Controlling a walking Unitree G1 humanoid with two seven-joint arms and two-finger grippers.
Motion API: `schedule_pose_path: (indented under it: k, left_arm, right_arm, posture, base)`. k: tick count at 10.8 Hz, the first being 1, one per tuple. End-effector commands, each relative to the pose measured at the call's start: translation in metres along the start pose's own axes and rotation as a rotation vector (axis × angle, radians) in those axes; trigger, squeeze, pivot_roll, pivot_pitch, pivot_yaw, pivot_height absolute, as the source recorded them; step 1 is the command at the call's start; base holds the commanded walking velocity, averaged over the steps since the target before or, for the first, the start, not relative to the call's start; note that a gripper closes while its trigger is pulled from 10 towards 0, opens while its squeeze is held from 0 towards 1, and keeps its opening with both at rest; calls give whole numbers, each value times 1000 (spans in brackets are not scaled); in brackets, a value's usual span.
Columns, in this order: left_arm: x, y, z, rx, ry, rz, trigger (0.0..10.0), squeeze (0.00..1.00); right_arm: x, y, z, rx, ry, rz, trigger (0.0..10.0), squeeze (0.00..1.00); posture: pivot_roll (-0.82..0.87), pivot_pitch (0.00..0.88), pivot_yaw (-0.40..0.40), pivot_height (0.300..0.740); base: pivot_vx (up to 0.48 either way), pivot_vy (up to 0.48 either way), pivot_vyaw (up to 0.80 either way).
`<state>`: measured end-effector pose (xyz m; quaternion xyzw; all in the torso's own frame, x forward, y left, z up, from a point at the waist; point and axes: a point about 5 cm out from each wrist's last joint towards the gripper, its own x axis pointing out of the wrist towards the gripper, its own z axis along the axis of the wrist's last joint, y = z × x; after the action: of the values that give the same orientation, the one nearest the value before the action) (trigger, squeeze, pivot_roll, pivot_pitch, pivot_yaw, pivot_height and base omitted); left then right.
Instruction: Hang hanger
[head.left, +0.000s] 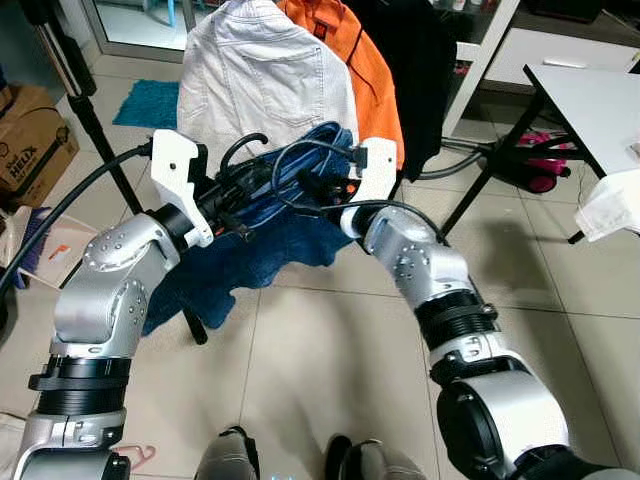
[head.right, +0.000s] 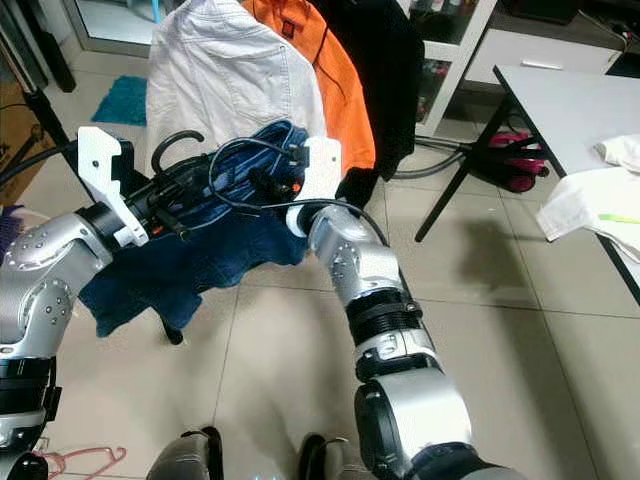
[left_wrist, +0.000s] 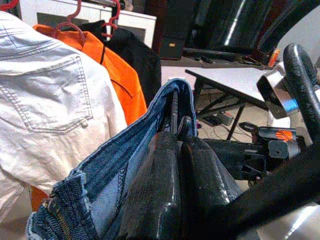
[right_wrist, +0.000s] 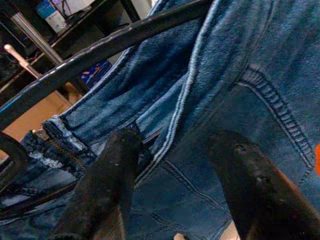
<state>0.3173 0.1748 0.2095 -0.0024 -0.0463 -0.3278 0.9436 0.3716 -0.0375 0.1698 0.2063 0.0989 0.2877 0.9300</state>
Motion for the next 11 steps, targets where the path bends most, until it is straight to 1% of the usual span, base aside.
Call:
schedule_pose_path:
  k: [1, 4, 6, 7, 8, 9, 10, 11]
  left_arm:
    - [3, -6, 7, 34, -24, -22, 10000, 0]
    - [4, -10, 7, 40, -23, -37, 10000, 0]
    - [3, -10, 6, 51, -16, -35, 10000, 0]
    - [0, -9, 3, 66, 5, -23, 10000, 0]
    - [-1, -8, 0, 72, 18, -14, 10000, 0]
    - [-2, -7, -3, 73, 33, -7, 10000, 0]
    - [-3, -8, -8, 78, 56, -14, 10000, 0]
    - [-3, -9, -10, 79, 61, -15, 10000, 0]
  right_arm:
    - [0, -1, 1, 0, -5, 2, 0, 0]
    - [2, 2, 0, 1, -8, 21, 0, 0]
    - [2, 3, 1, -11, -16, 39, 0, 0]
    - [-1, 4, 6, -99, -44, 58, 0, 0]
    - [-3, 0, 12, -193, -80, 30, 0, 0]
    - [-7, -4, 24, -276, -135, 5, 0, 0]
    - [-12, -4, 45, -311, -223, -12, 0, 0]
    - [-14, -5, 51, -327, -249, -16, 0, 0]
  posture:
    - [14, 145, -120, 740]
    - [24, 135, -121, 740]
    - [33, 134, -123, 740]
    - [33, 140, -127, 740]
    - [28, 145, -129, 740]
    - [22, 152, -129, 740]
    - [15, 155, -128, 740]
    - [13, 155, -128, 740]
  base:
    - [0, 0, 0]
    - [0, 0, 0]
    - [0, 0, 0]
    - [0, 0, 0]
    - [0, 0, 0]
    - [0, 0, 0]
    - [0, 0, 0]
    - [0, 0, 0]
